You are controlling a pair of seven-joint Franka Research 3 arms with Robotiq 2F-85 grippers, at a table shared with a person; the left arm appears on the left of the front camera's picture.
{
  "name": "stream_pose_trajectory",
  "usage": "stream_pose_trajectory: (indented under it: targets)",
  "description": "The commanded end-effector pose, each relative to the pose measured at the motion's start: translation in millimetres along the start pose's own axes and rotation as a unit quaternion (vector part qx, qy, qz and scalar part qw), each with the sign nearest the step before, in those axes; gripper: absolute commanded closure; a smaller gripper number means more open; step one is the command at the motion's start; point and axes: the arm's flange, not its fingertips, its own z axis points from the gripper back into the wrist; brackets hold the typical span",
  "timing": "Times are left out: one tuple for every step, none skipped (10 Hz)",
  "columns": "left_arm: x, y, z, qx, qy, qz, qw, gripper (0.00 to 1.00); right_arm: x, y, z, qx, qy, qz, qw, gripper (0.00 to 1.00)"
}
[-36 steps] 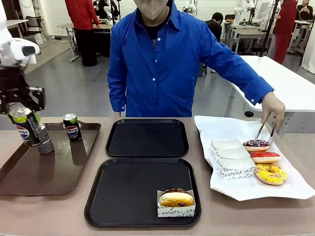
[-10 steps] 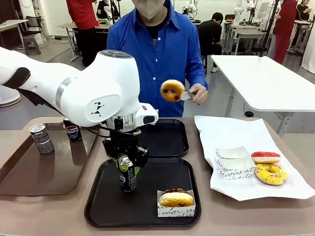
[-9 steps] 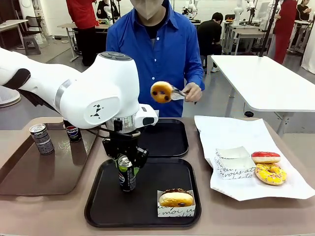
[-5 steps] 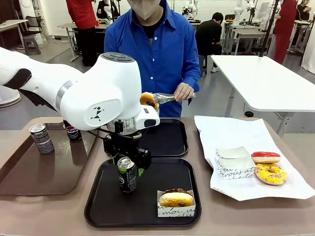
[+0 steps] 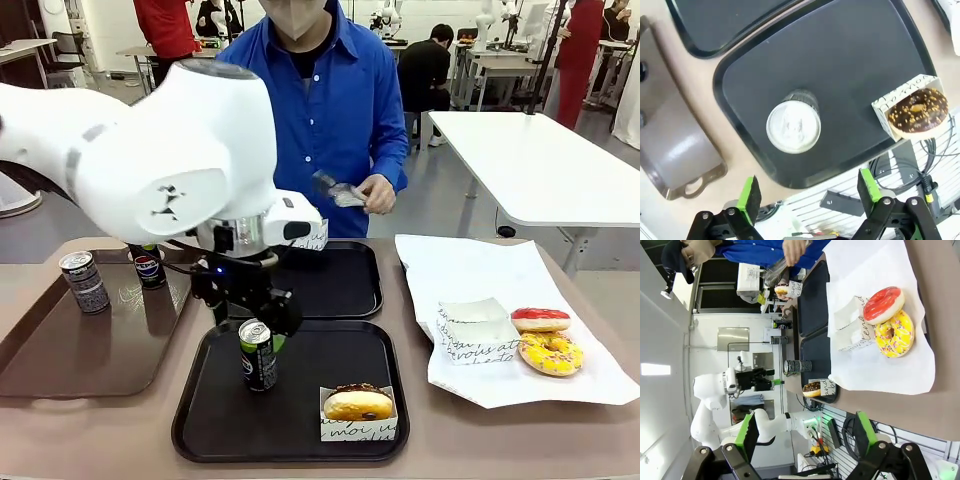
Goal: Set up donuts and drinks on trays.
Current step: Pick up one Pepsi coke and place it on the Flat Tray, then pick up one Pepsi coke from the Handle tray and place it on the Flat Tray without a Pepsi coke.
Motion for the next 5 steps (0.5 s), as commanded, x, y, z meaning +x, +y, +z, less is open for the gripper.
stream_pose_trajectory:
  targets:
    - [-22.9,14.7,14.9,-0.006,-0.006,-0.004,1.0,0.0,3.0,0.8,-1.7,0.011,-0.004,0.004,1.0,0.0]
    - [-31.4,22.1,15.2,-0.016,-0.002,0.011,1.0,0.0,3.0,0.8,-1.7,0.011,-0.004,0.004,1.0,0.0]
    - [-30.5,28.3,14.7,-0.01,0.011,0.02,1.0,0.0,3.0,0.8,-1.7,0.011,-0.004,0.004,1.0,0.0]
    - [-17.4,11.1,20.4,0.001,-0.006,0.008,1.0,0.0,3.0,0.8,-1.7,0.011,-0.004,0.004,1.0,0.0]
    - [-17.4,11.1,20.4,0.001,-0.006,0.008,1.0,0.0,3.0,0.8,-1.7,0.011,-0.004,0.004,1.0,0.0]
